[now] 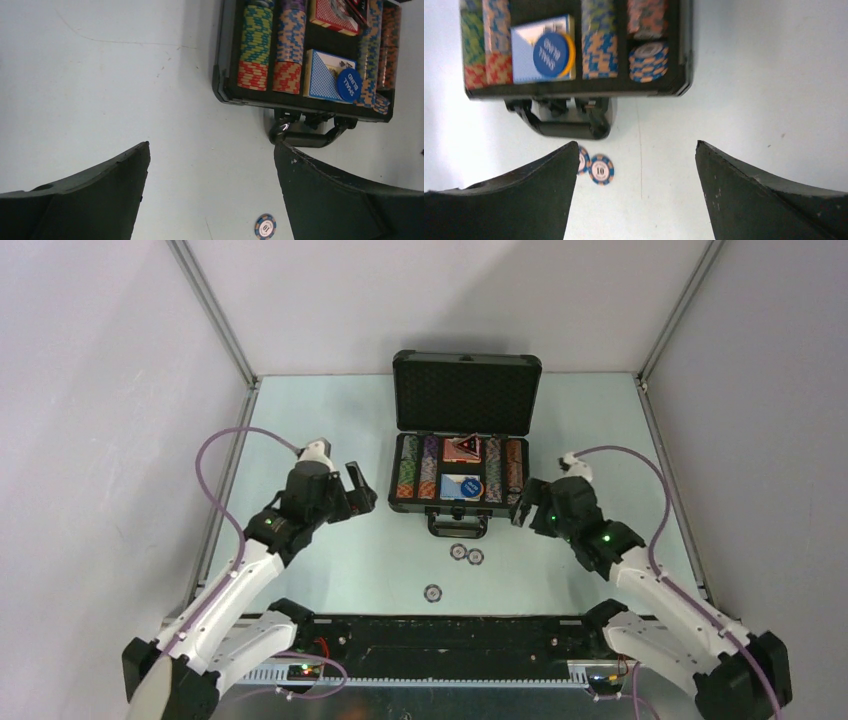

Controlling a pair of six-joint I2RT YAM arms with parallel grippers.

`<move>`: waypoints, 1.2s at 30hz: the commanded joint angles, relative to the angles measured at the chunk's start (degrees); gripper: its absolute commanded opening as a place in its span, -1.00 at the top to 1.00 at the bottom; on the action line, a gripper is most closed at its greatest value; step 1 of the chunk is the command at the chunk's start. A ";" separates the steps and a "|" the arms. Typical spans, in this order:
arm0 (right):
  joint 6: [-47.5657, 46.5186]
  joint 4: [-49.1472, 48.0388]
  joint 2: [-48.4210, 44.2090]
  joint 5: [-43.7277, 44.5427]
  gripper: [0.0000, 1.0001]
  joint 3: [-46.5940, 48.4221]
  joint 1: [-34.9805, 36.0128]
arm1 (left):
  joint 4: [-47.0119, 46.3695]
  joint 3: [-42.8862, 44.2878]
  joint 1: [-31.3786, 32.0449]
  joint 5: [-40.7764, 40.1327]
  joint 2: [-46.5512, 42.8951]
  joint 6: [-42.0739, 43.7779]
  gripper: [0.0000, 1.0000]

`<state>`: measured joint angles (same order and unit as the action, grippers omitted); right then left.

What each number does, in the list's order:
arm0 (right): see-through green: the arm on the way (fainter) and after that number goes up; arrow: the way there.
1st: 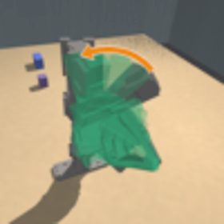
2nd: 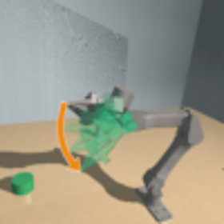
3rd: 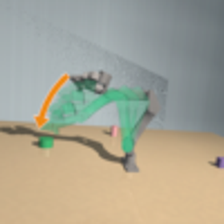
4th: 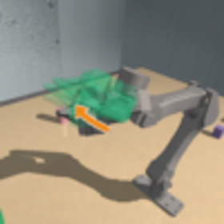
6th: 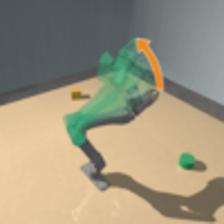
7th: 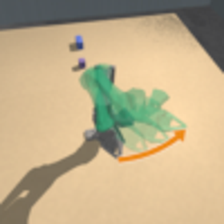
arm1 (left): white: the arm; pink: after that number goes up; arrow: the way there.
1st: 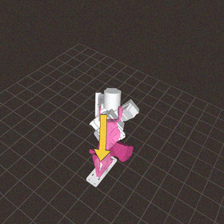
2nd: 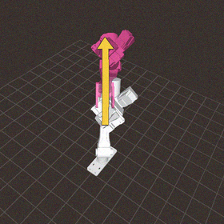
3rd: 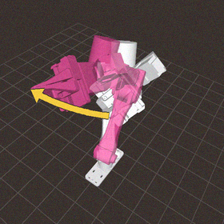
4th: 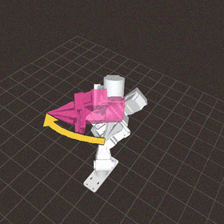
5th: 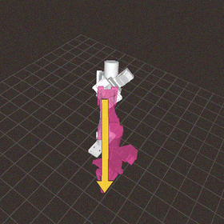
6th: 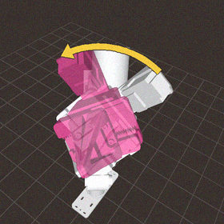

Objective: Pack up texas hold em set

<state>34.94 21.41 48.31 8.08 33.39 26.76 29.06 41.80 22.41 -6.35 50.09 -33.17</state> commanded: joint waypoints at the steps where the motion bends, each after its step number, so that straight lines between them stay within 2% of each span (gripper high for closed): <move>1: 1.70 5.84 4.92 5.48 -0.75 4.48 9.42 | -5.35 -1.48 2.59 -1.68 0.90 -2.27 -0.96; 8: 3.43 6.87 19.66 6.89 -0.68 9.36 22.65 | -8.06 -4.94 4.82 2.75 0.40 -2.31 -0.95; 14: 4.59 8.05 30.14 7.67 -0.62 14.50 27.99 | -9.36 -7.10 5.85 4.86 -1.06 -2.64 -0.95; 20: 4.46 7.56 37.20 6.89 -0.40 17.00 29.25 | -9.97 -8.08 5.89 5.73 -1.83 -2.91 -0.95; 27: 3.95 8.43 40.75 7.06 -0.24 17.59 29.65 | -10.11 -8.55 5.90 5.91 -2.21 -3.08 -0.95; 36: 2.35 7.92 43.37 7.61 -0.17 18.65 29.74 | -10.54 -8.72 5.89 5.91 -1.82 -3.22 -0.95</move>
<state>38.04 29.23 90.24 13.80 49.50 56.14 20.64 33.50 27.99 -0.84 48.99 -36.03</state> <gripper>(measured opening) 0.595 0.974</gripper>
